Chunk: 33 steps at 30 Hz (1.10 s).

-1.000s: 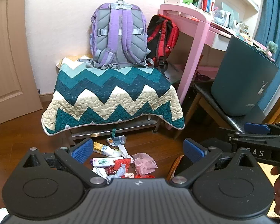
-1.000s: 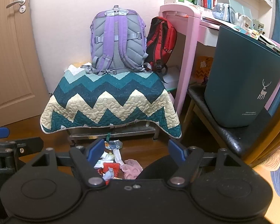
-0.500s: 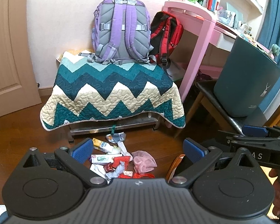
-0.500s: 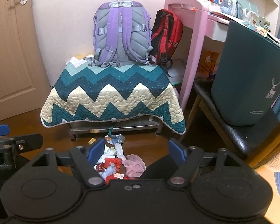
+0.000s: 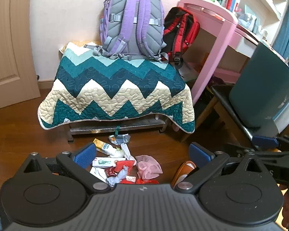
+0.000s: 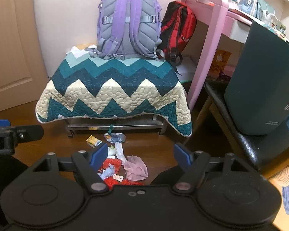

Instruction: Collect trash

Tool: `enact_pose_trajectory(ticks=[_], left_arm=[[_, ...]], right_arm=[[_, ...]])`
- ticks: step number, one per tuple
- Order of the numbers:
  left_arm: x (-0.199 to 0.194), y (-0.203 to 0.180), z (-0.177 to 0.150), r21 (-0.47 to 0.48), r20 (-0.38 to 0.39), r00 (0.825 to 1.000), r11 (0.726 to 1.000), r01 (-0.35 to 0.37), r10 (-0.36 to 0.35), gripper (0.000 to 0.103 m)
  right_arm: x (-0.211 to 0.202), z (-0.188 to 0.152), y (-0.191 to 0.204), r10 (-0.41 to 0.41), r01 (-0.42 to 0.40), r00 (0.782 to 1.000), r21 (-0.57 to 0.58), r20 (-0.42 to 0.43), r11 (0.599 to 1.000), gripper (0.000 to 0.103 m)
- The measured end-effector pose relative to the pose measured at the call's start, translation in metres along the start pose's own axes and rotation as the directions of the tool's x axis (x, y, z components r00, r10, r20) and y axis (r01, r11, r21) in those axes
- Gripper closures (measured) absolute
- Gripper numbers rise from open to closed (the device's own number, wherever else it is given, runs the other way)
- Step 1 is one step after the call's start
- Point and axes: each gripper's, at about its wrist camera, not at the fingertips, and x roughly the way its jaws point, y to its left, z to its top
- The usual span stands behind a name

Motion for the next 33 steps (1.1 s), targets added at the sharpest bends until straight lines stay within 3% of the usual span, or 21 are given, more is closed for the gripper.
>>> enact_pose_trajectory(ticks=[8,14,20,26,33], left_arm=[[0.037,0.027,0.012,-0.027,-0.023,1.000,1.000,-0.015,0.014,0.000],[0.076,0.064,0.030,-0.049,-0.002,0.996,0.995,-0.090,0.090,0.000],[0.127,0.108,0.056,-0.095,0.011,0.986,0.981,-0.166,0.168,0.000],[0.199,0.115,0.056,-0.042,-0.064,0.979,0.979,-0.197,0.194,0.000],[0.295,0.083,0.017,0.104,-0.221,0.969,0.990,-0.094,0.115,0.000]], right_arm=[[0.050,0.019,0.014,0.039,-0.043,0.997,-0.055,-0.072,0.998,0.029],[0.102,0.049,0.011,0.113,-0.114,0.992,-0.022,-0.056,0.993,0.029],[0.187,0.068,0.010,0.147,-0.148,0.989,-0.023,-0.025,0.989,0.029],[0.290,0.058,0.011,0.120,-0.126,0.978,-0.022,-0.168,0.992,0.029],[0.392,0.028,-0.001,0.092,-0.097,0.940,0.002,-0.327,0.995,0.029]])
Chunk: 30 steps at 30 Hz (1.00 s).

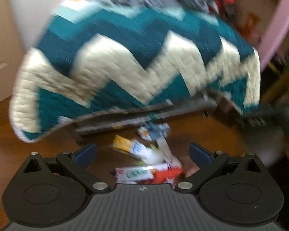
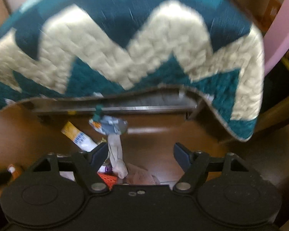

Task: Collect trash
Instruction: 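Lower both tools to the pile, grasp orange mesh net with left while right grasps pink mesh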

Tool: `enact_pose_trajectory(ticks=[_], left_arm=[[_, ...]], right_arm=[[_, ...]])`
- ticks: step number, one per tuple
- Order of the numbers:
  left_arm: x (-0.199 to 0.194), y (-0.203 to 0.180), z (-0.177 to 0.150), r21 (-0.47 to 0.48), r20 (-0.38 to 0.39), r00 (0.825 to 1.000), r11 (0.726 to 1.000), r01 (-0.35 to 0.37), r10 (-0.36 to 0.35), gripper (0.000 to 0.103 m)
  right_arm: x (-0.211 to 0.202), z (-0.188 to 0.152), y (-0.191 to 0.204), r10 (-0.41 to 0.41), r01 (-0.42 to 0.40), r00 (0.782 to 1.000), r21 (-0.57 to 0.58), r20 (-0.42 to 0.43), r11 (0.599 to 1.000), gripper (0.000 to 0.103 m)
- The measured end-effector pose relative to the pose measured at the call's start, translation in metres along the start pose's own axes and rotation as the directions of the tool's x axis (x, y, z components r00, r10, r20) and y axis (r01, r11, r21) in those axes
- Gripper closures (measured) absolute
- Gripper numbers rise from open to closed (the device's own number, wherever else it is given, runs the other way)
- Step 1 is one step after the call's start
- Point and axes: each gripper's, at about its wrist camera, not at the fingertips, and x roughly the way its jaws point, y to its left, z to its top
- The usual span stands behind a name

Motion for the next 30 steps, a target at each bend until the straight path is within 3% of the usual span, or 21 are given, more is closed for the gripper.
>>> enact_pose_trajectory(ticks=[6,14,17,25,30], left_arm=[[0.080,-0.028,-0.021,0.093,-0.143,0.987,0.992,0.085,-0.072,0.001],[0.186,-0.028,-0.048,-0.037,-0.318,0.931,0.984,0.174,-0.177,0.001],[0.218,-0.032,-0.057,-0.035,-0.360,0.916,0.984,0.176,-0.177,0.001],[0.271,-0.035,-0.071,-0.006,-0.445,0.884,0.987,0.159,-0.145,0.009],[0.291,-0.038,-0.072,-0.007,-0.476,0.866,0.986,0.169,-0.152,0.019]], right_arm=[[0.075,-0.008,-0.014,0.084,-0.080,0.981,0.029,-0.175,0.996,0.029],[0.159,-0.019,-0.041,0.105,-0.067,0.939,0.127,-0.329,0.990,0.029],[0.184,-0.024,-0.045,0.129,-0.068,0.917,0.171,-0.378,0.983,0.029],[0.230,-0.046,-0.037,0.126,-0.058,0.871,0.156,-0.475,0.986,0.029],[0.239,-0.052,-0.033,0.119,-0.052,0.860,0.146,-0.497,0.988,0.031]])
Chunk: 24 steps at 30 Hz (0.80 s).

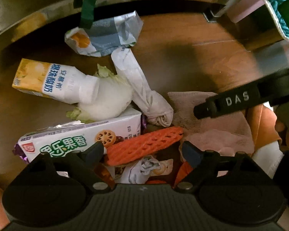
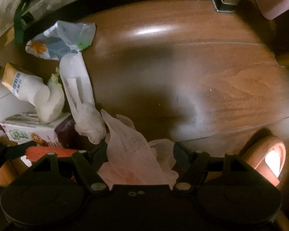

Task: Collect trash
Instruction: 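Lower both tools to the pile, grasp orange mesh net with left while right grasps pink mesh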

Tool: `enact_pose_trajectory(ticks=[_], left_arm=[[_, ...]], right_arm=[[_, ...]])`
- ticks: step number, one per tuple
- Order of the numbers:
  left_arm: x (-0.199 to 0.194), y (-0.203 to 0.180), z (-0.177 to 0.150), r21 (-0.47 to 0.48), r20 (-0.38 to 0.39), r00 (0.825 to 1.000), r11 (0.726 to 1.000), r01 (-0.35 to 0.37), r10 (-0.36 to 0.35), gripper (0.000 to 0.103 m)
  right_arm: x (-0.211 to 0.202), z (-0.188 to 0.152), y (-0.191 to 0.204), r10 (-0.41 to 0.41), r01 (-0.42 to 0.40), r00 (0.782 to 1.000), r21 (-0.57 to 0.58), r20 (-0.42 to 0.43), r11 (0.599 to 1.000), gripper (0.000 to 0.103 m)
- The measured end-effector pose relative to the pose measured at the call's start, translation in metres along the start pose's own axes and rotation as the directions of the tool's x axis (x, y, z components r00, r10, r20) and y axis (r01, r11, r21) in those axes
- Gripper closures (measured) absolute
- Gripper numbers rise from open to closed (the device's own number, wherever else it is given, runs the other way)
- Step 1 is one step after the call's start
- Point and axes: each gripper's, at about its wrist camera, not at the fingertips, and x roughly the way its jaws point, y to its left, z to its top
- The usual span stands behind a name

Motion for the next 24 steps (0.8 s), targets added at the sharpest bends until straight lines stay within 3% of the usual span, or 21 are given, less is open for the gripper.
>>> enact_pose_trajectory(ticks=[1,3,5,7,8,9,10,11,12,13,18,24], left_arm=[[0.003,0.001,0.001,-0.004,-0.007,1.000,1.000,-0.001,0.001,0.031],[0.008,0.002,0.001,-0.021,-0.022,1.000,1.000,0.003,-0.004,0.043],[0.009,0.001,0.000,-0.029,-0.018,1.000,1.000,0.006,-0.006,0.048],[0.010,0.001,0.000,-0.029,-0.021,1.000,1.000,0.003,-0.004,0.067],[0.011,0.001,-0.001,-0.031,-0.027,1.000,1.000,0.001,-0.002,0.071],[0.011,0.003,-0.002,-0.038,-0.034,0.999,0.999,-0.001,0.000,0.073],[0.011,0.004,-0.002,-0.046,-0.034,0.999,0.999,0.003,-0.004,0.078],[0.010,0.005,-0.003,-0.052,-0.031,0.999,0.999,0.008,-0.010,0.081],[0.009,0.006,-0.003,-0.058,-0.028,0.999,0.998,0.014,-0.015,0.083],[0.009,0.006,-0.002,-0.061,-0.026,1.000,0.998,0.016,-0.017,0.084],[0.001,0.004,-0.002,-0.067,-0.010,0.998,0.996,0.056,-0.056,0.090],[-0.018,0.004,-0.004,-0.088,0.006,0.997,0.993,0.082,-0.082,0.092]], right_arm=[[0.001,0.000,0.000,0.001,-0.001,1.000,0.001,-0.002,1.000,0.032],[0.002,0.000,0.000,0.003,-0.003,1.000,0.000,0.000,1.000,0.032],[0.002,0.000,0.003,0.000,0.000,1.000,-0.008,0.006,1.000,0.032],[-0.003,-0.002,0.002,-0.009,0.009,1.000,-0.018,0.011,1.000,0.033],[-0.005,-0.003,0.003,-0.007,0.007,1.000,-0.024,0.017,1.000,0.033],[-0.008,-0.003,0.004,-0.004,0.005,1.000,-0.029,0.021,1.000,0.034],[-0.010,-0.003,0.005,-0.002,0.002,1.000,-0.035,0.021,0.999,0.043],[-0.012,-0.003,0.007,-0.004,0.005,1.000,-0.044,0.024,0.999,0.055],[-0.013,-0.003,0.008,-0.015,0.016,1.000,-0.051,0.023,0.999,0.085],[-0.012,-0.002,0.009,-0.032,0.032,0.999,-0.048,0.011,0.998,0.092],[-0.019,-0.005,0.009,-0.052,0.052,0.999,-0.060,0.005,0.997,0.098],[-0.058,-0.009,0.021,-0.092,0.097,0.994,-0.099,0.056,0.990,0.102]])
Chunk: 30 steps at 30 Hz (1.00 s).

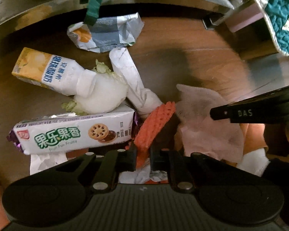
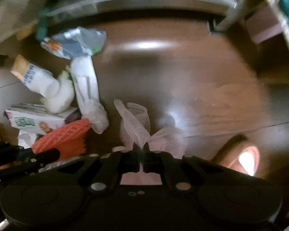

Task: Collect trash
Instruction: 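Lower both tools to the pile, grasp orange mesh net with left while right grasps pink mesh, then carry the orange net in left tool while right carries pink mesh toward the teal bin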

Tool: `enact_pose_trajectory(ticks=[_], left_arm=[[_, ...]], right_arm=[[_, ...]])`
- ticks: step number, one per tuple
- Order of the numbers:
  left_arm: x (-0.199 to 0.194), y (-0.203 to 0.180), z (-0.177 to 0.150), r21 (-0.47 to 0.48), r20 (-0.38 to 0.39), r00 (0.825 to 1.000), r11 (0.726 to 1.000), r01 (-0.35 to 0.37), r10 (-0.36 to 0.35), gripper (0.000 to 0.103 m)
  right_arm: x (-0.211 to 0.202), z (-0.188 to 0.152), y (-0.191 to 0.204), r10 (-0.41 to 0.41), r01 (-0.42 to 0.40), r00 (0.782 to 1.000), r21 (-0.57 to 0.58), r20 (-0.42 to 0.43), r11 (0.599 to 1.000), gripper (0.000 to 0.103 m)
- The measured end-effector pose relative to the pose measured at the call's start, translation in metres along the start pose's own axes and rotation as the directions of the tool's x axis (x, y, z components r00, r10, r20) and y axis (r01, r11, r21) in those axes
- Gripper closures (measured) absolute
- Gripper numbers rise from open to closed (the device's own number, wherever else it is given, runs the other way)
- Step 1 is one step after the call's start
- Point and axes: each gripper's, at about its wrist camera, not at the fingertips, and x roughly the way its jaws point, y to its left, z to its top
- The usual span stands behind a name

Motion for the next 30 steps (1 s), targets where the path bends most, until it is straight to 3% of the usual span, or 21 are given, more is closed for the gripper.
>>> enact_pose_trajectory(ticks=[9,13,16,23,30], left_arm=[[-0.079,-0.013,-0.007,-0.018,0.099,0.995,1.000,0.021,-0.019,0.092],[-0.123,-0.020,-0.017,-0.016,0.167,0.986,1.000,0.026,-0.023,0.092],[-0.160,-0.026,-0.028,-0.023,0.227,0.973,0.999,0.039,-0.032,0.092],[-0.258,-0.056,-0.054,0.028,0.384,0.923,0.999,0.020,-0.030,0.092],[-0.354,-0.104,-0.078,0.108,0.551,0.833,0.994,-0.022,-0.041,0.092]], right_arm=[[-0.100,-0.031,0.008,-0.013,0.018,0.988,-0.027,0.154,0.999,0.103],[-0.155,-0.051,0.007,0.008,0.003,0.967,-0.044,0.254,0.999,0.103],[-0.201,-0.070,0.007,0.034,-0.016,0.940,-0.057,0.340,0.998,0.103],[-0.315,-0.126,0.007,0.070,0.010,0.831,-0.141,0.552,0.990,0.103],[-0.414,-0.186,-0.006,0.065,0.080,0.695,-0.167,0.716,0.983,0.103]])
